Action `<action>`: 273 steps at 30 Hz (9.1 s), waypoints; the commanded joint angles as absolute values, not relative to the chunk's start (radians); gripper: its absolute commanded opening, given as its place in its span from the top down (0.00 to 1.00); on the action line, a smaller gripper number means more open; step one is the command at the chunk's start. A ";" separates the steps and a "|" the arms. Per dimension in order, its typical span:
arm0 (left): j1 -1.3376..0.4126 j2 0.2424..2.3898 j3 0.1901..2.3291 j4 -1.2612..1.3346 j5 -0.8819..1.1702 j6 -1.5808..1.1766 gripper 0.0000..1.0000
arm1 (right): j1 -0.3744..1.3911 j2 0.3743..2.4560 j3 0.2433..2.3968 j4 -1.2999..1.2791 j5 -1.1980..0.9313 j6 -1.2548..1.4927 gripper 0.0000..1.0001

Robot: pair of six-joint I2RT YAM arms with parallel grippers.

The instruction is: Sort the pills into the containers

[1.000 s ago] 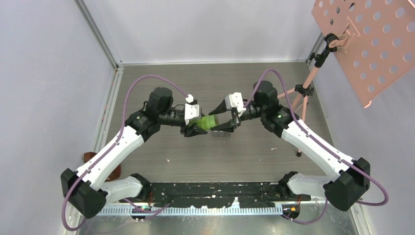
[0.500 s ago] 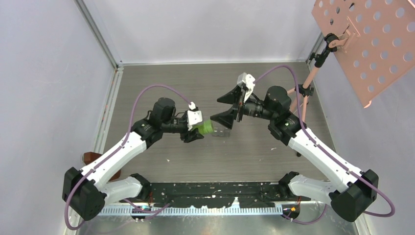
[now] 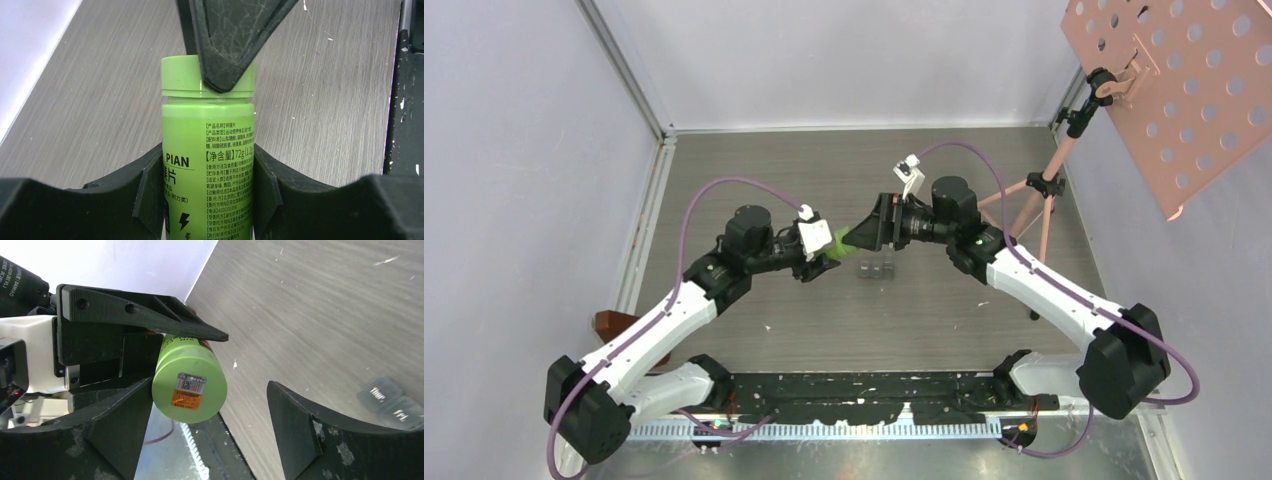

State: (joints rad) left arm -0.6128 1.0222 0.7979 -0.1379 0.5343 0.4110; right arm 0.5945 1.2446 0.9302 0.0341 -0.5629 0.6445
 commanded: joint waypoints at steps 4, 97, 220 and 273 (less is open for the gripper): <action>-0.617 0.979 0.791 -0.055 0.513 0.410 1.00 | 0.600 1.285 0.947 0.148 -0.668 0.811 0.11; -0.644 1.108 0.791 -0.110 0.558 0.330 1.00 | 0.446 1.418 0.715 -0.279 0.107 0.661 0.51; -0.818 1.481 1.203 -0.718 0.113 0.807 1.00 | 0.482 1.535 0.381 1.266 -0.601 1.028 0.94; -0.864 1.465 1.021 -0.532 -0.006 0.724 1.00 | 0.532 1.833 0.441 1.106 -0.534 1.003 0.65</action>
State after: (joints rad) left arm -0.8627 1.5162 1.0245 -0.5732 -0.0216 0.7383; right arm 0.5251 1.9167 0.4183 1.1313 -0.5423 1.0973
